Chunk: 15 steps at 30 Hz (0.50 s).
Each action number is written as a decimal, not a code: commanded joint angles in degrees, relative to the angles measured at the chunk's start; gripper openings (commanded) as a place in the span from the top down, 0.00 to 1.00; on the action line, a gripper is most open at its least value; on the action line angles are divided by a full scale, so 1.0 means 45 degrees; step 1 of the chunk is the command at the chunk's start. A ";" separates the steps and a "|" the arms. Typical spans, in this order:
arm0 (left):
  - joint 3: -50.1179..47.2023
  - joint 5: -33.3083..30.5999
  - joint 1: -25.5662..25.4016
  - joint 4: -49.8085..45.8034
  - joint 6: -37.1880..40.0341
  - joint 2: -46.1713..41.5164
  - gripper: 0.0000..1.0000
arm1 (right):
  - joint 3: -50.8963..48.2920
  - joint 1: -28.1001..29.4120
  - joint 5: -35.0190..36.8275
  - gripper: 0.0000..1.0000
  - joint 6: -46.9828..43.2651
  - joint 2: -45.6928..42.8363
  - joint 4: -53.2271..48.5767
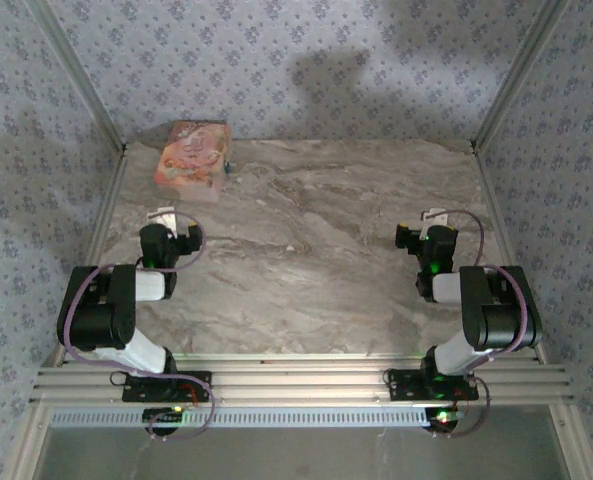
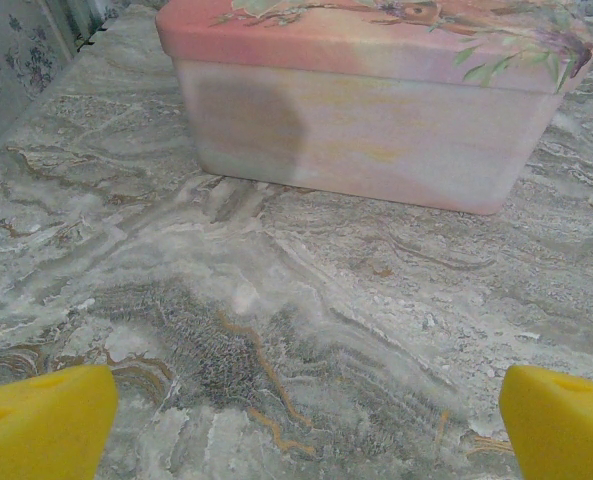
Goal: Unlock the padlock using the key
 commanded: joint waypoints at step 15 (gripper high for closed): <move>0.9154 0.1875 -0.0390 -1.2479 -0.0101 0.0142 0.15 | 0.3901 0.0162 -0.1180 0.00 0.1192 -0.2813 -0.7904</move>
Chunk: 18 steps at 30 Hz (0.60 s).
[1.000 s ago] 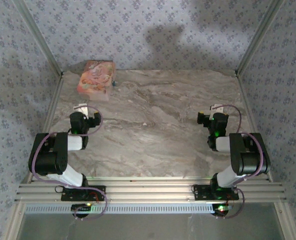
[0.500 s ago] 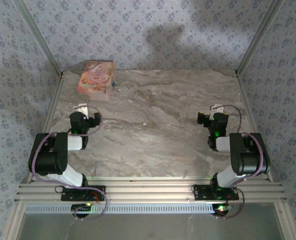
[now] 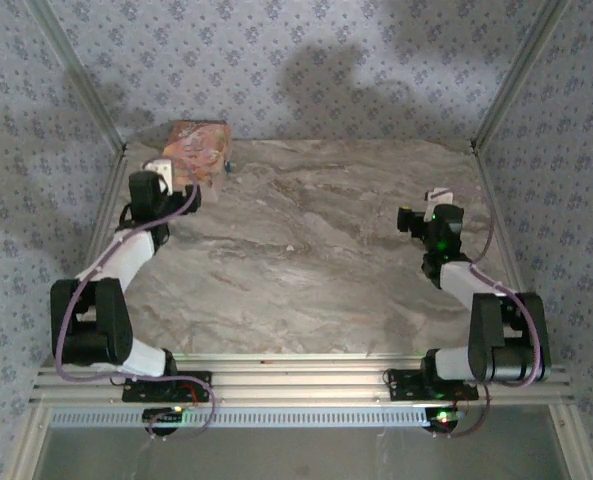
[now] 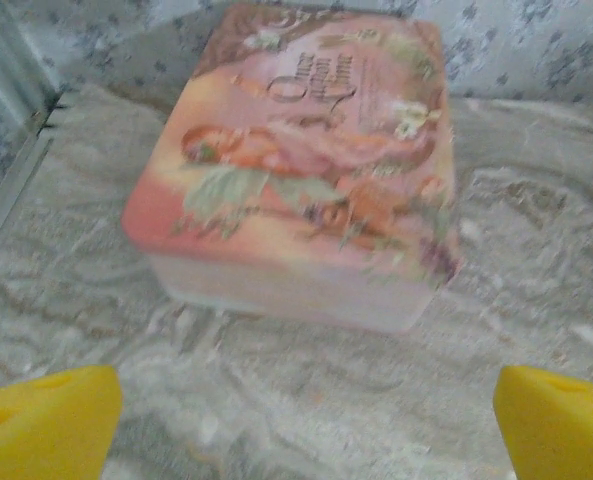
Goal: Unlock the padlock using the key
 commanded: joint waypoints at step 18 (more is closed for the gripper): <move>1.1480 0.2019 -0.1050 -0.9132 0.0186 0.8647 0.57 | 0.5915 0.3132 -0.1050 0.00 0.3717 0.1962 -0.7783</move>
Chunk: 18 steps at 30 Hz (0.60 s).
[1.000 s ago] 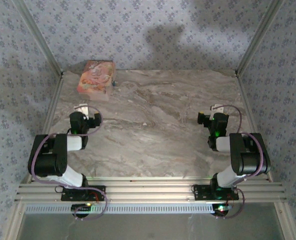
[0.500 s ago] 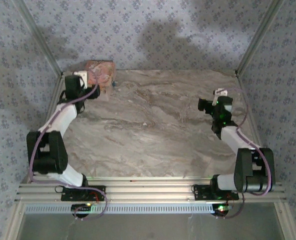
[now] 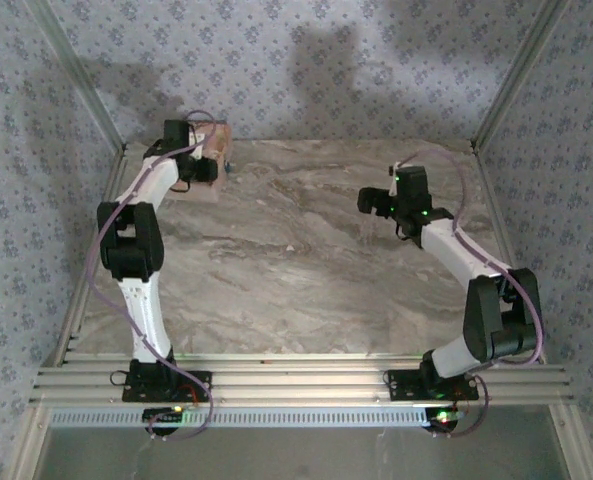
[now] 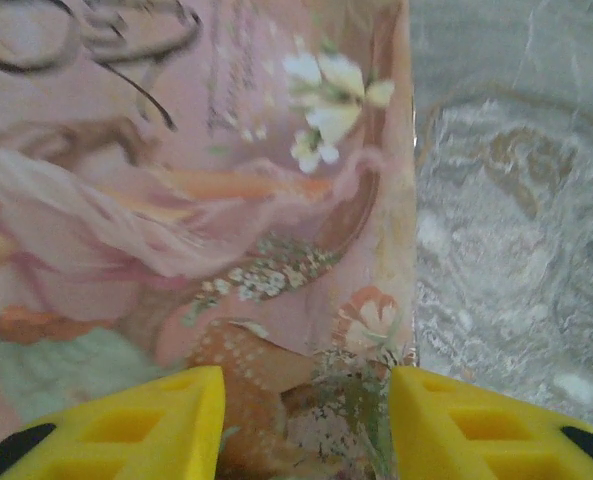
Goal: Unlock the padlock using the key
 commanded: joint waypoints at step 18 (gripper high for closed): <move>-0.8580 0.0349 -0.1116 0.0496 -0.0343 -0.6026 0.62 | 0.1278 0.1391 0.0103 0.00 0.0833 -0.0260 -0.1798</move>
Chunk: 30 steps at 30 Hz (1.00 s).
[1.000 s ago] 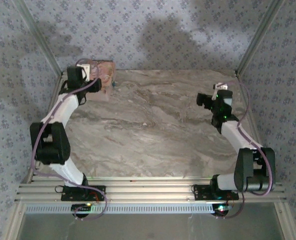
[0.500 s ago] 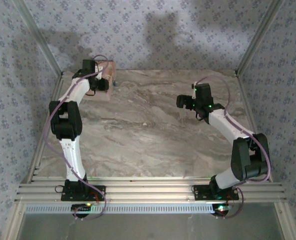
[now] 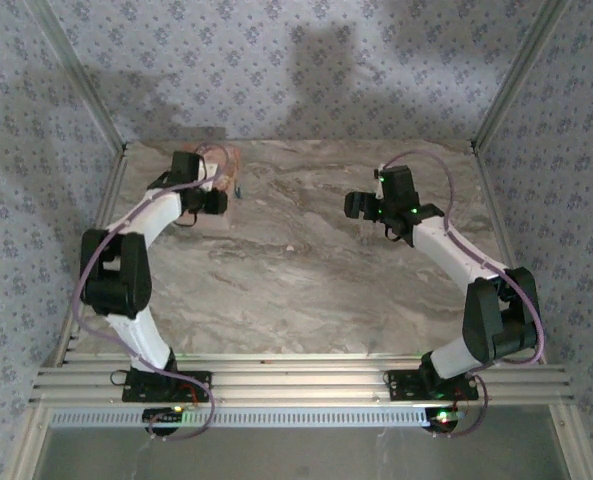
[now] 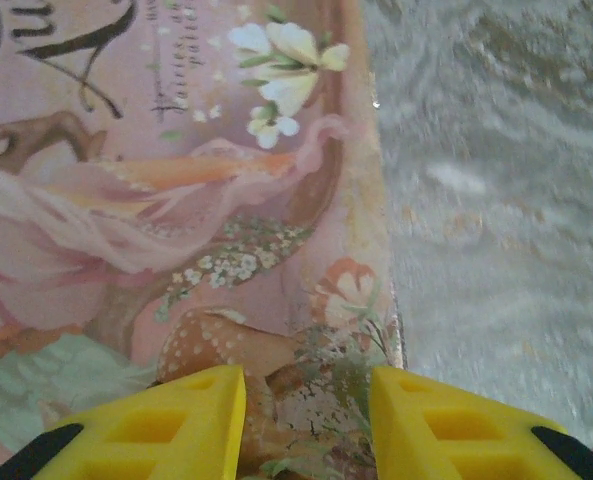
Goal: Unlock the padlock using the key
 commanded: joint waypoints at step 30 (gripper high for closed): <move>-0.5683 0.6272 0.4588 0.1962 -0.8230 -0.3349 0.45 | 0.9092 0.3744 -0.1043 0.01 0.0326 0.6431 -0.2779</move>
